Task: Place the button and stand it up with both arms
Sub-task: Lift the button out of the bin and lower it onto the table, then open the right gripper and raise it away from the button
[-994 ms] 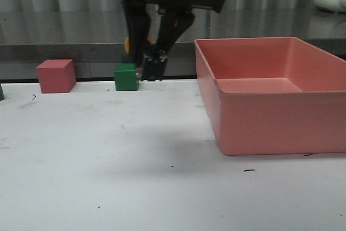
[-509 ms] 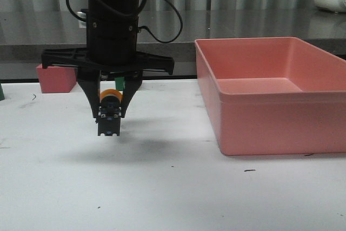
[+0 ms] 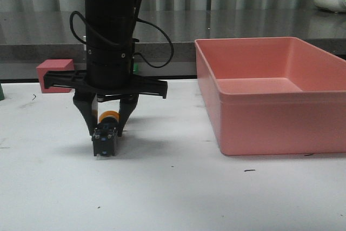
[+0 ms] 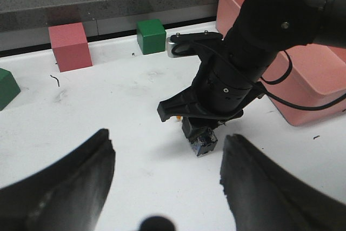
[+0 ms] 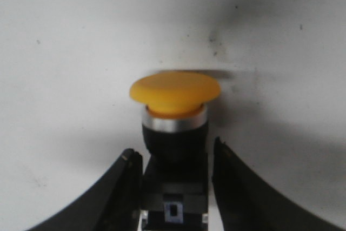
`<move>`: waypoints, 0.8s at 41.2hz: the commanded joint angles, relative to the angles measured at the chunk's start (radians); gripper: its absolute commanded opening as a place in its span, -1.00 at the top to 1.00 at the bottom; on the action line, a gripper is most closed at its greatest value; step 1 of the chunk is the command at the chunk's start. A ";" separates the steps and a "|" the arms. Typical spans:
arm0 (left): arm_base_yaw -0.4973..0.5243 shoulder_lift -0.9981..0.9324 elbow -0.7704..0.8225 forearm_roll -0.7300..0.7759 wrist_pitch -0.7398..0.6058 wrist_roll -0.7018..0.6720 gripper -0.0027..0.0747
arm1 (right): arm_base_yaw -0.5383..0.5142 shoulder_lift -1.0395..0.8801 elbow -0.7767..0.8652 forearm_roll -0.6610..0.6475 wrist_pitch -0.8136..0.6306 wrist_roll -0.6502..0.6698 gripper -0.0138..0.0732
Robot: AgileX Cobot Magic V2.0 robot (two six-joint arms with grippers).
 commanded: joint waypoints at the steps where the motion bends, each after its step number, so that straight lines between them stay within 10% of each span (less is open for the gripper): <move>1: -0.007 0.006 -0.035 -0.011 -0.067 -0.002 -0.15 | -0.001 -0.077 -0.036 0.003 -0.029 0.002 -0.19; 11: -0.007 0.006 -0.035 -0.011 -0.067 -0.002 -0.15 | -0.001 -0.112 -0.036 -0.013 -0.008 -0.012 -0.39; 33: -0.007 0.006 -0.035 -0.011 -0.067 -0.002 -0.15 | -0.001 -0.476 0.036 -0.081 0.124 -0.642 -0.40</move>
